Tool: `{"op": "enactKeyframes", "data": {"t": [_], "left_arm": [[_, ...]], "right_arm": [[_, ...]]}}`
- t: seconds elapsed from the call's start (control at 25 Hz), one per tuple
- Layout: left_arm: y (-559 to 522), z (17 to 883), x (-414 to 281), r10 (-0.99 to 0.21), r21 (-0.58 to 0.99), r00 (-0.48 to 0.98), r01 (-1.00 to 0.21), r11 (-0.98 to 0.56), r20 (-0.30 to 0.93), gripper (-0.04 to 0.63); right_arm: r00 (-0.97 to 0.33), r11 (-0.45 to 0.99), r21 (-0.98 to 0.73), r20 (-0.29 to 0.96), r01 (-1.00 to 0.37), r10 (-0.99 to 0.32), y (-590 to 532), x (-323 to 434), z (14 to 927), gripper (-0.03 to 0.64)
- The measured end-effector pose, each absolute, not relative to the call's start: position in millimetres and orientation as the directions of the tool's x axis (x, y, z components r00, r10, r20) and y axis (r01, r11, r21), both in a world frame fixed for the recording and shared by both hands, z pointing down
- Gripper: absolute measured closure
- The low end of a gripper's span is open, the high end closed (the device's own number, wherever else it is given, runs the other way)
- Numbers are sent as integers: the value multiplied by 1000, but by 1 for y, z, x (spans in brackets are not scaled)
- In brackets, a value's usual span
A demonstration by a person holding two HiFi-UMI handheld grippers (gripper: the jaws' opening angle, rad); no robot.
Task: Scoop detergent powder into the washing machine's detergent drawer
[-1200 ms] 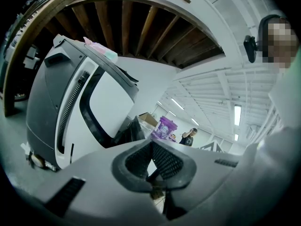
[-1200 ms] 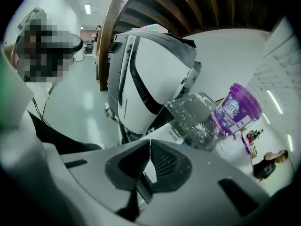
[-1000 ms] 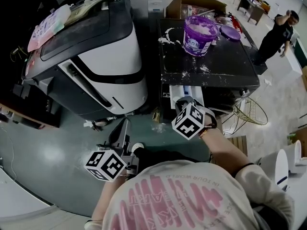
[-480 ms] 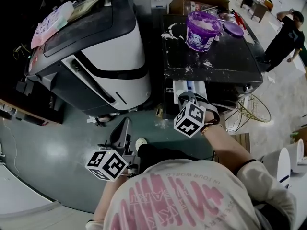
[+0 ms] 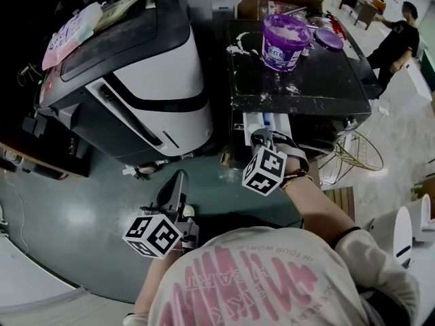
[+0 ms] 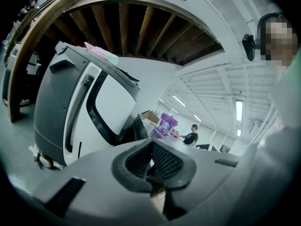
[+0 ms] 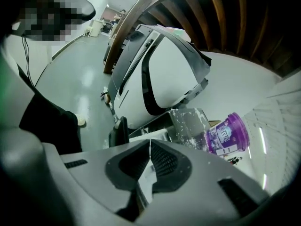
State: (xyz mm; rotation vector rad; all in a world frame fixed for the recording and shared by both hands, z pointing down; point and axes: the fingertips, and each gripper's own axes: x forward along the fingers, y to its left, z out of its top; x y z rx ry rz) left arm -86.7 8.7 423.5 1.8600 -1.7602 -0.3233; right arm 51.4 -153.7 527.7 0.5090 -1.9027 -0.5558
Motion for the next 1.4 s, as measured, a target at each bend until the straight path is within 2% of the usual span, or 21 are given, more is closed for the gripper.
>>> {"op": "enactKeyframes", "data": {"t": [0.4,0.88,1.08,1.24,1.4], "left_arm": [[-13,415,-92,-957,562,236,-821,-103,169,594],[-4,396,-145,-938,550,306,-817,-172,161,594],[8,404,-156,-933,566,320,-806,-174,168,594],[18,406,-169,-934,563,306,-812,-155,184,594],[22,408,-174,-931,557,308,-817,-151,199,594]], "right_arm": [[-319,732,679,683,-54,-657,-157,52,527,612],[-235,677,728,643,-108,-729,-160,45,526,612],[-190,701,660,677,-270,-711,-161,52,527,612],[-205,683,543,690,-489,-694,-161,55,521,612],[-227,564,356,660,-745,-716,-165,61,505,612]]}}
